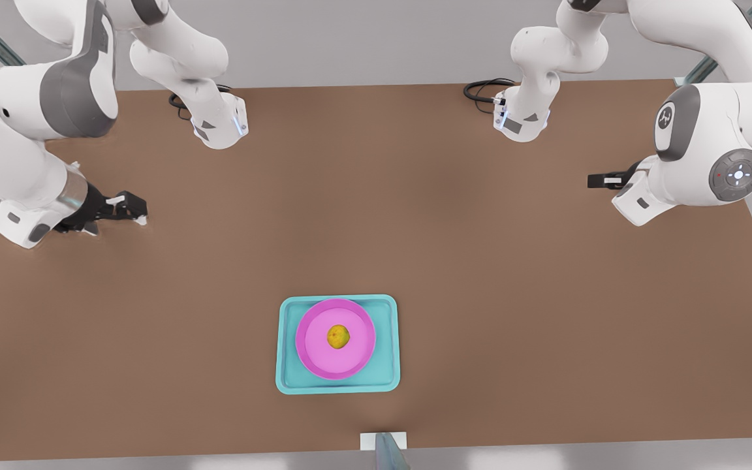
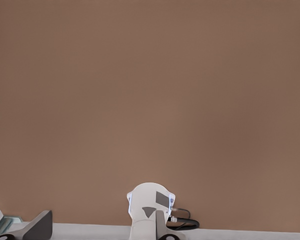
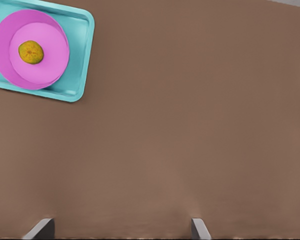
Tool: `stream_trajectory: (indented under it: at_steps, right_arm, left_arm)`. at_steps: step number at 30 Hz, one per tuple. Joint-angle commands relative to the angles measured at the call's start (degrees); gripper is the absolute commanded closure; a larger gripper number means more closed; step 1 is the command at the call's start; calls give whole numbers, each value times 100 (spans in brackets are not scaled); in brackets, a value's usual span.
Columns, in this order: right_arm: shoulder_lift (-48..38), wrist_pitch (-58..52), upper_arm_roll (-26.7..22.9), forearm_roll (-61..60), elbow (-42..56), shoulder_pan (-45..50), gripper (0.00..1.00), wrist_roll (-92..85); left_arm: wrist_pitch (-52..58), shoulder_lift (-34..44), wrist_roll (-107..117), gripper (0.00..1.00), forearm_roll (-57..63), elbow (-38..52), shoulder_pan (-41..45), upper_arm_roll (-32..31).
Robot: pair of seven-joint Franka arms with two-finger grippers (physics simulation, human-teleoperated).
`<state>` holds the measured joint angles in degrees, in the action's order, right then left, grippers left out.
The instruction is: Place the orange on the plate with the left arm and the plate on the tray with the right arm
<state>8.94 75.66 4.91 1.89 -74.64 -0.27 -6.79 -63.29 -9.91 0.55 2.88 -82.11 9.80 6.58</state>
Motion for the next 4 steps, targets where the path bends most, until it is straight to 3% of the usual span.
stream_trajectory:
  at_steps: [1,4]
  right_arm:
    - [-402,-596,1,426,-490,-43,0,-60]
    - [-499,-526,1,400,-630,-131,0,-60]
  left_arm:
    - [10,6,6,0,2,2,-5,1]
    - [1,6,6,0,2,2,-4,9]
